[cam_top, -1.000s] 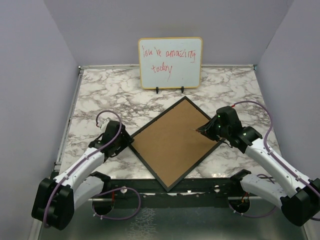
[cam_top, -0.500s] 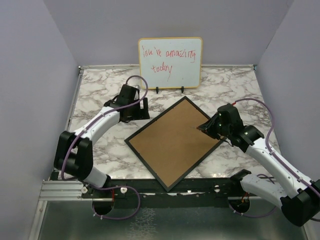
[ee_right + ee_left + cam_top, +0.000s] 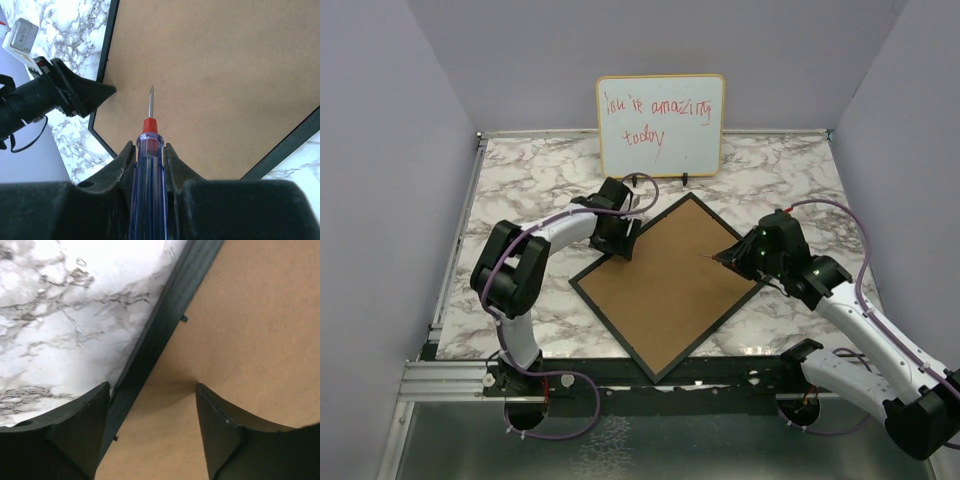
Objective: Take the photo out of the frame
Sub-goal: Adjust the photo frame at the center of the board.
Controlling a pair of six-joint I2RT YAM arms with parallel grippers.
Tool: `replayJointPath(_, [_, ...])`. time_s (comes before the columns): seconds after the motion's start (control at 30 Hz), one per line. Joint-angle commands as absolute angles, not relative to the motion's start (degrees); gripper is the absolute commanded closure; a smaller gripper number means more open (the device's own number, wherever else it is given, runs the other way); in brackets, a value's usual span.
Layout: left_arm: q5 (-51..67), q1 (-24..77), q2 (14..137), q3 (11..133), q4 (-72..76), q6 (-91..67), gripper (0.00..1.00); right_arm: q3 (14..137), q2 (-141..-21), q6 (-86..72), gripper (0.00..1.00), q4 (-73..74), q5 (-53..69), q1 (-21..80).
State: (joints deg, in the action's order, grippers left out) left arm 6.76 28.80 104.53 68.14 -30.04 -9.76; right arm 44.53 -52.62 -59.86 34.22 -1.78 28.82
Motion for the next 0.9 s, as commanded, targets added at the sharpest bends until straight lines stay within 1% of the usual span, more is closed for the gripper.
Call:
replayJointPath(0.0, [3.6, 28.7, 106.4, 70.3, -32.3, -8.8, 0.36, 44.9, -51.8, -58.7, 0.99, 34.8, -2.0, 29.1])
replayJointPath(0.03, [2.8, 28.7, 106.4, 70.2, -32.1, -9.2, 0.38, 45.0, -52.0, -58.7, 0.99, 35.1, -2.2, 29.1])
replayJointPath(0.07, [1.3, 28.7, 106.4, 70.1, -32.1, -9.8, 0.43, 45.2, -52.4, -58.7, 0.99, 35.2, -2.2, 29.1])
replayJointPath(0.13, [-0.8, 28.7, 106.5, 69.9, -32.1, -10.9, 0.58, 45.4, -53.0, -58.7, 0.99, 35.3, -2.0, 29.1])
replayJointPath(0.23, [-2.0, 28.7, 106.7, 68.6, -32.0, -12.7, 0.73, 45.7, -54.2, -58.7, 0.99, 35.4, -1.7, 29.1])
replayJointPath(0.33, [-0.9, 29.0, 105.7, 65.9, -31.6, -14.8, 0.88, 46.4, -55.2, -58.4, 0.99, 36.0, -1.4, 29.1])
replayJointPath(0.4, [2.8, 29.5, 103.9, 63.4, -31.1, -15.5, 0.95, 46.8, -55.6, -58.3, 0.99, 36.8, -1.8, 29.1])
replayJointPath(0.5, [4.5, 31.1, 100.6, 59.3, -31.0, -16.6, 1.0, 46.9, -55.5, -58.3, 0.99, 37.7, -2.8, 29.1])
replayJointPath(0.7, [5.7, 33.2, 93.4, 50.2, -28.7, -23.2, 1.0, 46.6, -55.3, -58.2, 0.99, 37.3, -2.8, 29.1])
replayJointPath(0.87, [2.4, 35.6, 87.9, 43.5, -26.1, -31.9, 1.0, 46.1, -55.9, -57.6, 0.99, 35.9, -0.9, 29.1])
